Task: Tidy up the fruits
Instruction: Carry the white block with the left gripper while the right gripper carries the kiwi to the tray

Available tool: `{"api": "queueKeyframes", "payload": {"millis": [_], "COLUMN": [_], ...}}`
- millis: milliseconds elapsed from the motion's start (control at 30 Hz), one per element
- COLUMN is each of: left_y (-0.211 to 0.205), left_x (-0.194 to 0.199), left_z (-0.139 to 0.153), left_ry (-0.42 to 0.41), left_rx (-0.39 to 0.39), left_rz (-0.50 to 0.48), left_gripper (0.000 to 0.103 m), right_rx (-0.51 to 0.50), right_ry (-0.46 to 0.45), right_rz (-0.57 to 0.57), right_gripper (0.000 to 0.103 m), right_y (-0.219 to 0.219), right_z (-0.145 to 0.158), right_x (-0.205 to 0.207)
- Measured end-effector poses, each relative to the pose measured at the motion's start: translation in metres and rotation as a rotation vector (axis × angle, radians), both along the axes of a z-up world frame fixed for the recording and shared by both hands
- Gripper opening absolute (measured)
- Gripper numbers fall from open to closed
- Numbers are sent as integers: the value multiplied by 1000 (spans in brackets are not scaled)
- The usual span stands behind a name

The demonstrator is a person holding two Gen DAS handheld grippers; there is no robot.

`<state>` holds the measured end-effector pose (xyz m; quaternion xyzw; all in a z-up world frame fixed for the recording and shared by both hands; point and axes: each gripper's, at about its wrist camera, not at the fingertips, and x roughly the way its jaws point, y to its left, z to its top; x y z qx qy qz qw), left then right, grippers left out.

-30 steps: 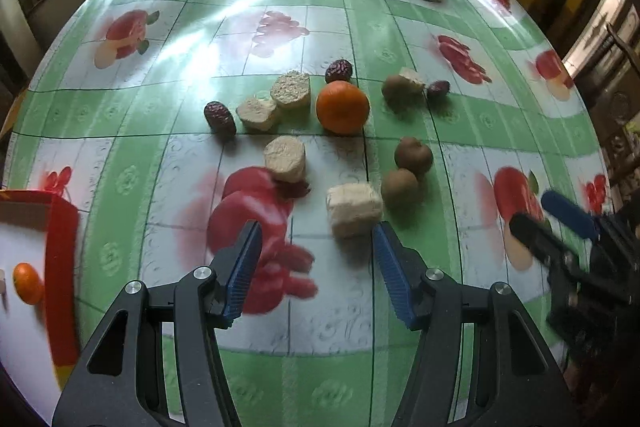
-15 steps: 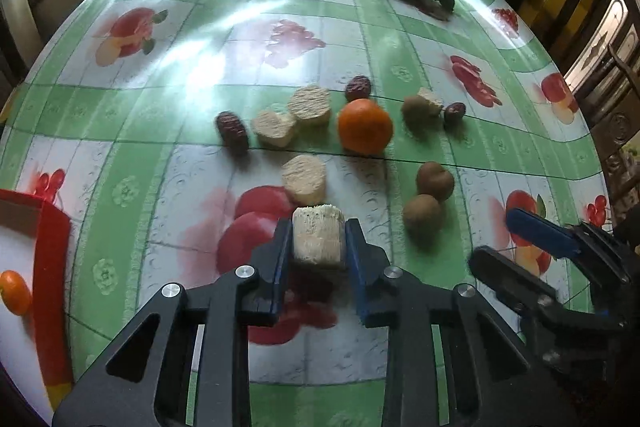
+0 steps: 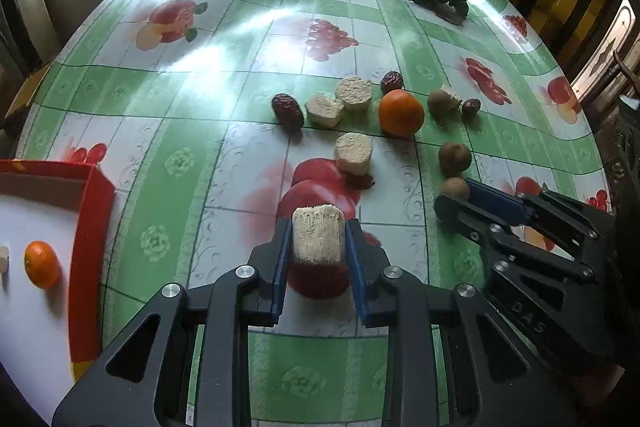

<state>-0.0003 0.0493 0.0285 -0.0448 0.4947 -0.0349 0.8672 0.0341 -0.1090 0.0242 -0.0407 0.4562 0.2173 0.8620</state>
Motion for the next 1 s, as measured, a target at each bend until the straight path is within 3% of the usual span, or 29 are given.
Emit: {"api": "queueKeyframes", "payload": {"millis": [400, 1000], "left_y": [21, 95], "left_x": [-33, -87], "left_z": [27, 53], "left_ry": [-73, -136], "left_rx": [28, 67], "left_rz": [50, 194], "left_gripper": [26, 26], "right_rx": [47, 30], "right_ry": [-63, -137], "right_rz": [-5, 88], "right_gripper": [23, 23], "right_y": [13, 81], "right_z": [34, 63], "right_x": [-49, -95]}}
